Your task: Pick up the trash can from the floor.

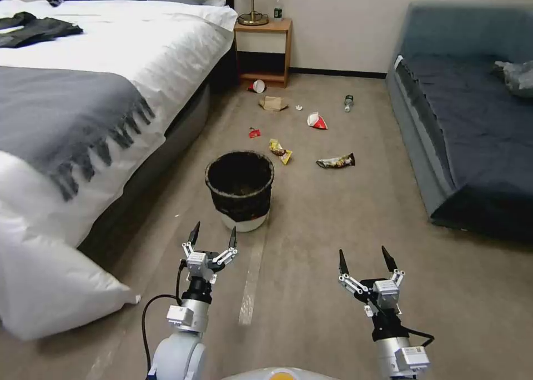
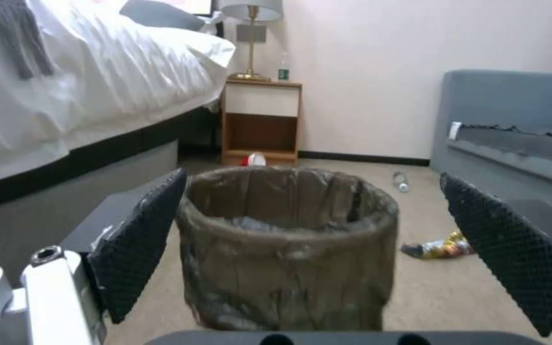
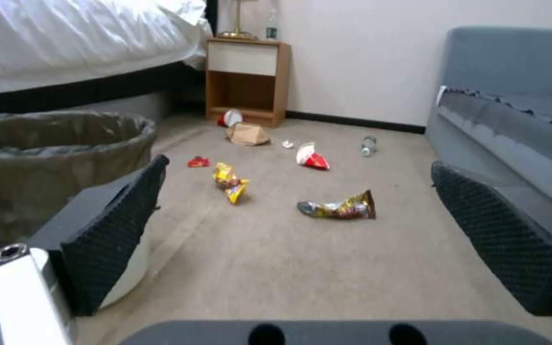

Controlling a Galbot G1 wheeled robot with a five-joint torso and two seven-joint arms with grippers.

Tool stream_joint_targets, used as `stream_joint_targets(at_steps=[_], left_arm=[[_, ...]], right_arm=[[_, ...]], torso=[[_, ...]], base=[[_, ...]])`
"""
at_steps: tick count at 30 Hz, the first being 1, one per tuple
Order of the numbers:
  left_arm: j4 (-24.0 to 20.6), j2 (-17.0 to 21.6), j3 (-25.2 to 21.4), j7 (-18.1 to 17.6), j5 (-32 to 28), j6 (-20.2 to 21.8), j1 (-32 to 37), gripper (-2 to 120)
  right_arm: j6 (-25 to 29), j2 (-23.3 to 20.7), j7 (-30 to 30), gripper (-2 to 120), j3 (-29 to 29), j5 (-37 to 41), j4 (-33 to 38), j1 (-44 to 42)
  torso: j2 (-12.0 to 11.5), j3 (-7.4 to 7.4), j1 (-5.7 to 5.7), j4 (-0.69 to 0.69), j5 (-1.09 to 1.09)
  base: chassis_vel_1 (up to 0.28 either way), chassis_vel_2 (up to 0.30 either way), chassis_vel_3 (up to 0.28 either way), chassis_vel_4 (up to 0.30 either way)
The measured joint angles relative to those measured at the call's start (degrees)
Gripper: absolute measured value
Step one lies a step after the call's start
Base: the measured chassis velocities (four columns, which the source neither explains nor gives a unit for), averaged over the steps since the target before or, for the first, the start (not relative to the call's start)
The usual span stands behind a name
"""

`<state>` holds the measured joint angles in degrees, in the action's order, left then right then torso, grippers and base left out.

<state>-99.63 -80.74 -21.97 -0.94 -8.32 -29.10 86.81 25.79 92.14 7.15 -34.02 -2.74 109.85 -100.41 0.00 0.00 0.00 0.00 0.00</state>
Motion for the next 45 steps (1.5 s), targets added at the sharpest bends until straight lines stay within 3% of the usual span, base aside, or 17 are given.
stream_joint_targets(at_steps=[10, 12, 13, 15, 16, 19, 21, 22, 24, 25, 26, 27, 29, 30, 32, 37, 45], left_arm=[[-3.0, -0.2, 0.2, -5.5, 2.5, 2.1, 1.1, 100], [-4.9, -0.3, 0.9, -11.2, 4.5, 4.0, 1.7, 100], [-4.9, -0.3, 0.9, -11.2, 4.5, 4.0, 1.7, 100], [-6.0, -0.4, 1.2, -15.9, 5.8, 5.9, 1.9, 100], [-6.0, -0.4, 1.2, -15.9, 5.8, 5.9, 1.9, 100], [-7.7, -0.3, 1.8, -20.4, 5.2, 10.0, 2.0, 100], [-9.4, -0.2, 2.1, -23.9, 1.7, 14.9, 1.7, 100], [-9.4, -0.2, 2.1, -23.9, 1.7, 14.9, 1.7, 100], [-11.6, 0.1, 2.3, -25.4, -3.6, 21.1, 0.9, 100], [-11.6, 0.1, 2.3, -25.4, -3.6, 21.1, 0.9, 100], [-13.1, 0.4, 2.5, -25.9, -7.0, 25.2, 0.6, 100], [-13.1, 0.4, 2.5, -25.9, -7.0, 25.2, 0.6, 100], [-15.6, 0.5, 2.7, -26.7, -12.0, 32.5, -0.1, 100], [-15.6, 0.5, 2.7, -26.7, -12.0, 32.5, -0.1, 100], [-16.8, 0.4, 2.5, -27.5, -15.2, 39.5, -1.3, 100], [-16.7, 0.0, 1.6, -29.4, -22.5, 44.8, -3.9, 100], [-13.5, -1.1, 0.5, -30.5, -26.7, 47.0, -6.6, 100]], right_arm=[[0.4, 0.0, 0.1, 100, 0.0, 0.2, -0.1, -0.1], [0.3, 0.0, 0.2, 100, 0.3, 0.6, -0.1, -0.1], [0.3, 0.0, 0.2, 100, 0.3, 0.6, -0.1, -0.1], [0.3, 0.0, 0.2, 100, 0.5, 0.8, -0.3, 0.1], [0.3, 0.0, 0.2, 100, 0.5, 0.8, -0.3, 0.1], [0.6, 0.0, -0.4, 100, 0.6, 0.9, -0.7, 0.6], [0.8, -0.1, -0.8, 100, 0.7, 0.9, -1.0, 0.8], [0.8, -0.1, -0.8, 100, 0.7, 0.9, -1.0, 0.8], [1.0, -0.3, -0.8, 100, 0.7, 0.7, -1.1, 0.8], [1.0, -0.3, -0.8, 100, 0.7, 0.7, -1.1, 0.8], [1.0, -0.3, -0.5, 100, 0.6, 0.6, -1.2, 0.9], [1.0, -0.3, -0.5, 100, 0.6, 0.6, -1.2, 0.9], [1.2, -0.5, -0.1, 100, 0.5, 0.6, -1.3, 0.9], [1.2, -0.5, -0.1, 100, 0.5, 0.6, -1.3, 0.9], [1.7, -0.5, 0.1, 100, 0.2, 0.6, -1.7, 0.9], [2.7, -0.7, 0.1, 100, 0.1, 0.9, -2.3, 0.9], [3.6, -0.6, 0.3, 100, 0.7, 0.8, -2.8, 0.8]], torso=[[0.0, 0.00, 0.00, 0.00, 0.00], [0.0, 0.00, 0.00, 0.00, 0.01], [0.0, 0.00, 0.00, 0.00, 0.01], [0.0, -0.01, 0.00, 0.00, 0.00], [0.0, -0.01, 0.00, 0.00, 0.00], [0.0, 0.00, 0.00, 0.00, 0.01], [0.0, 0.00, 0.00, 0.01, 0.00], [0.0, 0.00, 0.00, 0.01, 0.00], [0.0, 0.00, 0.00, 0.00, -0.01], [0.0, 0.00, 0.00, 0.00, -0.01], [0.0, 0.00, 0.00, 0.00, 0.01], [0.0, 0.00, 0.00, 0.00, 0.01], [0.0, -0.01, -0.01, 0.00, 0.00], [0.0, -0.01, -0.01, 0.00, 0.00], [0.0, -0.01, 0.00, 0.00, 0.00], [0.0, 0.00, 0.00, 0.00, 0.01], [0.0, 0.00, 0.00, 0.00, 0.00]], base=[[-0.177, 0.174, 0.179, -0.167], [-0.156, 0.155, 0.159, -0.146], [-0.160, 0.151, 0.167, -0.144], [-0.158, 0.161, 0.160, -0.142], [-0.158, 0.166, 0.154, -0.141], [-0.147, 0.157, 0.140, -0.147], [-0.131, 0.115, 0.122, -0.118], [-0.119, 0.115, 0.121, -0.091], [-0.048, 0.059, 0.087, -0.070], [-0.016, 0.020, 0.054, -0.070], [0.000, 0.000, 0.000, 0.000], [0.000, 0.000, 0.000, 0.000], [0.026, -0.016, -0.016, 0.007], [0.051, -0.032, -0.032, 0.015], [0.000, 0.000, 0.000, 0.000], [0.000, 0.000, 0.000, 0.000], [0.000, 0.000, 0.000, 0.000]])
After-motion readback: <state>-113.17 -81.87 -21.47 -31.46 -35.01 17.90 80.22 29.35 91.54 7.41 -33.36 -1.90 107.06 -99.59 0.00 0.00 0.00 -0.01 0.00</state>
